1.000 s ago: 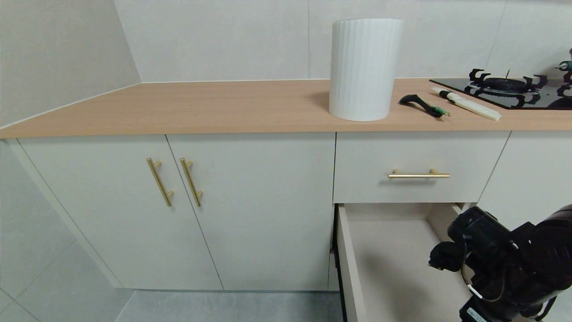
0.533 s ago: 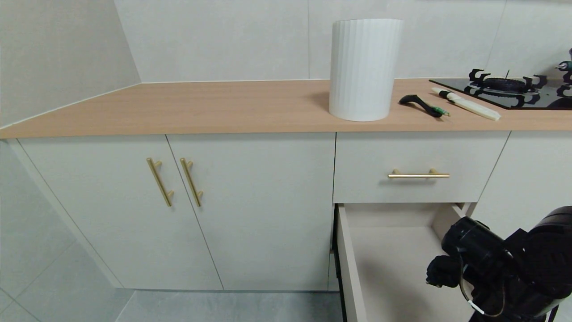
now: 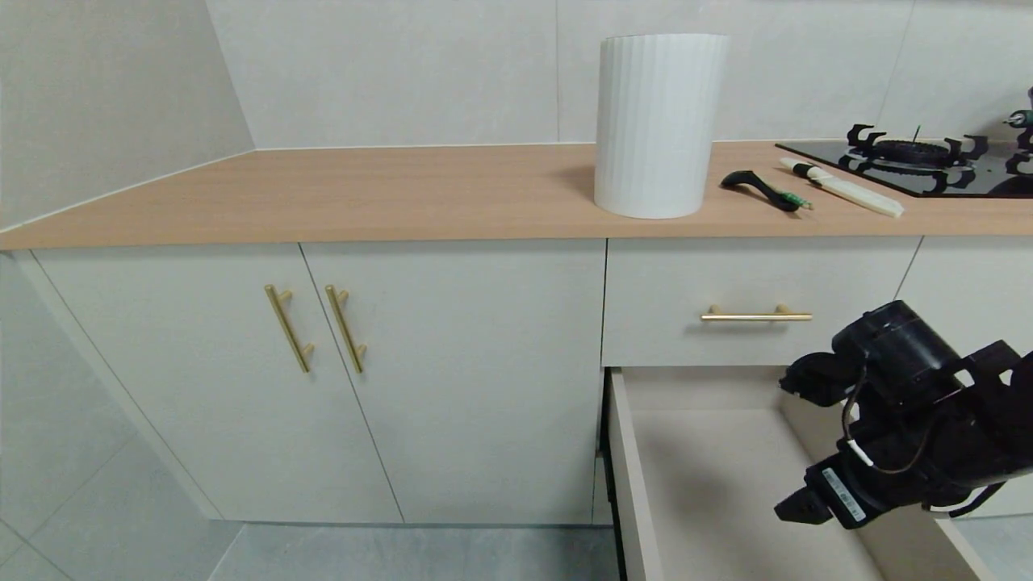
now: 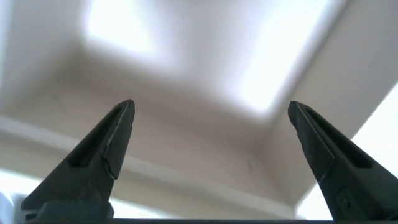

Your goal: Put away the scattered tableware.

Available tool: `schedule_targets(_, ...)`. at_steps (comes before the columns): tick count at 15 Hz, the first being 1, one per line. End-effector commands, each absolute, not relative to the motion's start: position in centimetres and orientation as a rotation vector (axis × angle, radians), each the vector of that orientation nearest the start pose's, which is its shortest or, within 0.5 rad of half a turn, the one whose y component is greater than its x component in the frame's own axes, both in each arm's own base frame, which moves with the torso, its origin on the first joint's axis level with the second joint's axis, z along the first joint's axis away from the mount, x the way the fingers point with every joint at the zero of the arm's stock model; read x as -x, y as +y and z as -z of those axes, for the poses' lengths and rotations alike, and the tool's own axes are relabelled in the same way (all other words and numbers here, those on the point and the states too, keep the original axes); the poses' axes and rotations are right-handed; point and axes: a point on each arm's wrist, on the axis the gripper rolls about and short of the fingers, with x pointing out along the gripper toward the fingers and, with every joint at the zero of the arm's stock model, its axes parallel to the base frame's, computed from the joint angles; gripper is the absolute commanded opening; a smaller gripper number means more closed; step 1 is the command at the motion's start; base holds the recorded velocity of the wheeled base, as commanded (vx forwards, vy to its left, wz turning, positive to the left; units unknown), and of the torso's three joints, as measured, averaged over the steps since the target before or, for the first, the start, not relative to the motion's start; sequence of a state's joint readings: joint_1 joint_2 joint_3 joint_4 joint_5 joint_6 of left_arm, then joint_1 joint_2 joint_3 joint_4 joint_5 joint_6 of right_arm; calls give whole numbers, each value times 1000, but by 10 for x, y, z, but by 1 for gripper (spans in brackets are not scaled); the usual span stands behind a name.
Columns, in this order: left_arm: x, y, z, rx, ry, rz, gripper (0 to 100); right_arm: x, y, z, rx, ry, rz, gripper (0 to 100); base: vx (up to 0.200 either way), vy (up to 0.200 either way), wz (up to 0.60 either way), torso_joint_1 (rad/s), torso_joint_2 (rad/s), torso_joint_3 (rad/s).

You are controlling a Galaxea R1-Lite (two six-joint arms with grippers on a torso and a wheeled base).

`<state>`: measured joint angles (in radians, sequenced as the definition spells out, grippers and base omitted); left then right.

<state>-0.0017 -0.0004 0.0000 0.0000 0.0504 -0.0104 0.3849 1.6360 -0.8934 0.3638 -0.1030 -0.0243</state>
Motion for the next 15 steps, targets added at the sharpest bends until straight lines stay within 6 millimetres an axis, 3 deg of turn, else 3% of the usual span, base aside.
schedule_targets(1, 23, 1, -75, 11, 0, -49, 100, -227, 81, -159, 255, 1000, -243, 100, 0, 0, 0, 0, 0, 0)
schedule_targets(6, 23, 1, -75, 11, 0, -49, 100, -228, 79, -164, 237, 936, -228, 100, 0, 0, 0, 4, -24, -14)
schedule_targets(10, 23, 1, -75, 11, 0, -49, 100, -227, 78, -165, 238, 930, -227, 100, 0, 0, 0, 76, -260, -256)
schedule_targets(15, 23, 1, -75, 11, 0, -49, 100, -227, 78, -165, 236, 921, -228, 100, 0, 0, 0, 171, -523, -292)
